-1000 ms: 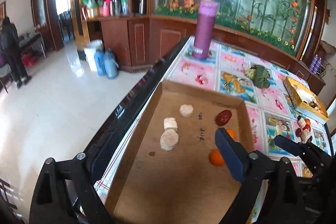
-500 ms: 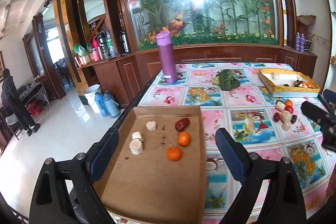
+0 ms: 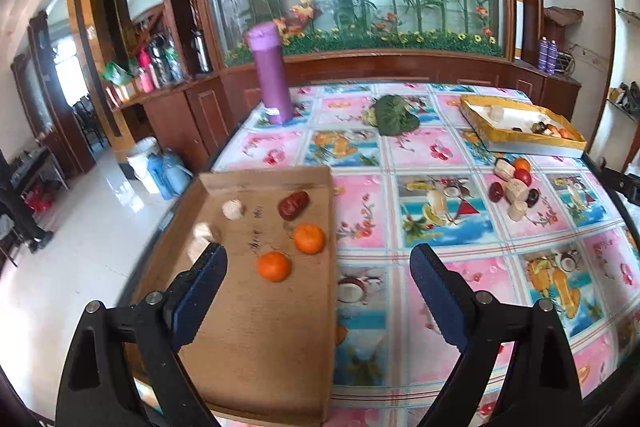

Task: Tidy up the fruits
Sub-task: 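Withdraw both open tools from the tray back toward the pile, then grasp a cylindrical tan cake with the left tool while the right tool grasps another tan cake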

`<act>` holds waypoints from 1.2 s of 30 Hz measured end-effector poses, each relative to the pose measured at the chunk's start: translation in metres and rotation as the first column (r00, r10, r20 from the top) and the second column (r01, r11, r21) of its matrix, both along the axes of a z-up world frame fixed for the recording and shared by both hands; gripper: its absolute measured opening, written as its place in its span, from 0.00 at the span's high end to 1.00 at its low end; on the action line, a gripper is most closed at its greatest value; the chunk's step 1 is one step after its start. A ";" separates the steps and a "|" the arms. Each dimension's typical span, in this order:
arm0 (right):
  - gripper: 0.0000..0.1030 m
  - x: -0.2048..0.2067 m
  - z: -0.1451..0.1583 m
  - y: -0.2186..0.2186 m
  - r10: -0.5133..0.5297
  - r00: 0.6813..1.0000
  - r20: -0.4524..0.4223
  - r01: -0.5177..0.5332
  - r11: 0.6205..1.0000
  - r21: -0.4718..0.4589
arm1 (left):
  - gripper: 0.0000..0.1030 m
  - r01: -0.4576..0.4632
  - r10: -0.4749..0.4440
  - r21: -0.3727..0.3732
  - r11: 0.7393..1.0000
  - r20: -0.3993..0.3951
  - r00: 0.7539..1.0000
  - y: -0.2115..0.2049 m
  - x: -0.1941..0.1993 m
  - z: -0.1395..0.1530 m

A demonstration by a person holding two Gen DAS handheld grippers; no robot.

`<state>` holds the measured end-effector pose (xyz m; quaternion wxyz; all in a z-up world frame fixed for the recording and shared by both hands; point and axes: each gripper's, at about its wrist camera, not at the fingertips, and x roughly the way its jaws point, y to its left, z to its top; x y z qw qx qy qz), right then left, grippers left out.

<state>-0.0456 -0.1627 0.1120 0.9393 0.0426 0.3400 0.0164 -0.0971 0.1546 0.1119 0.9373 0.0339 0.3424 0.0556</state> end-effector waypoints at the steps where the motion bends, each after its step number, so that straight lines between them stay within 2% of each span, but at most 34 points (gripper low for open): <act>1: 0.16 0.003 -0.002 -0.007 -0.005 1.000 -0.011 0.005 1.000 0.022 | 0.10 0.010 -0.010 -0.020 1.000 -0.012 1.000 0.000 0.002 -0.004; 2: 0.24 0.006 -0.005 -0.014 -0.009 1.000 -0.027 0.010 0.999 0.046 | 0.10 0.029 -0.030 -0.052 0.998 -0.030 0.999 -0.001 0.006 -0.010; 7: 0.35 0.029 -0.026 -0.013 0.013 0.994 -0.107 0.000 0.993 0.115 | 0.10 0.092 -0.103 -0.131 0.987 -0.078 0.992 -0.012 0.021 -0.026; 12: 0.35 0.054 -0.052 0.011 0.054 0.986 -0.158 -0.027 0.986 0.165 | 0.13 0.131 -0.144 -0.152 0.980 -0.084 0.986 -0.021 0.028 -0.031; 16: 0.36 0.074 -0.059 0.028 0.080 0.985 -0.154 -0.046 0.976 0.212 | 0.13 0.128 -0.150 -0.177 0.976 -0.115 0.982 -0.024 0.038 -0.039; 19: 0.36 0.089 -0.056 0.046 0.107 0.987 -0.118 -0.082 0.977 0.197 | 0.13 0.119 -0.150 -0.206 0.971 -0.139 0.979 -0.022 0.043 -0.045; 22: 0.36 0.107 -0.064 0.063 0.172 0.973 -0.151 -0.142 0.971 0.194 | 0.13 0.112 -0.147 -0.218 0.970 -0.152 0.977 -0.020 0.044 -0.050; 23: 0.35 0.111 -0.070 0.071 0.214 0.960 -0.178 -0.177 0.963 0.203 | 0.13 0.110 -0.146 -0.220 0.969 -0.153 0.977 -0.019 0.044 -0.050; 25: 0.35 0.106 -0.068 0.080 0.303 0.938 -0.169 -0.255 0.932 0.257 | 0.13 0.106 -0.142 -0.221 0.970 -0.153 0.978 -0.015 0.044 -0.051; 28: 0.34 0.088 -0.053 0.079 0.442 0.893 -0.090 -0.365 0.825 0.431 | 0.13 0.090 -0.130 -0.234 0.968 -0.159 0.979 -0.009 0.046 -0.053; 29: 0.34 0.079 -0.045 0.075 0.454 0.890 -0.049 -0.385 0.802 0.457 | 0.13 0.088 -0.130 -0.243 0.966 -0.163 0.978 -0.007 0.047 -0.054; 30: 0.34 0.074 -0.040 0.071 0.448 0.894 -0.029 -0.386 0.799 0.460 | 0.13 0.086 -0.130 -0.249 0.965 -0.166 0.977 -0.007 0.048 -0.055; 31: 0.34 0.070 -0.036 0.065 0.432 0.902 -0.015 -0.378 0.805 0.458 | 0.13 0.085 -0.131 -0.256 0.963 -0.171 0.977 -0.006 0.048 -0.056; 32: 0.35 0.066 -0.033 0.058 0.395 0.919 -0.011 -0.351 0.828 0.436 | 0.13 0.084 -0.134 -0.264 0.961 -0.175 0.975 -0.007 0.049 -0.058; 34: 0.35 0.064 -0.031 0.047 0.310 0.951 -0.023 -0.282 0.891 0.357 | 0.13 0.088 -0.142 -0.278 0.956 -0.182 0.973 -0.009 0.049 -0.060; 36: 0.35 0.068 -0.037 0.040 0.216 0.974 -0.075 -0.190 0.947 0.257 | 0.13 0.094 -0.150 -0.282 0.955 -0.184 0.971 -0.012 0.049 -0.061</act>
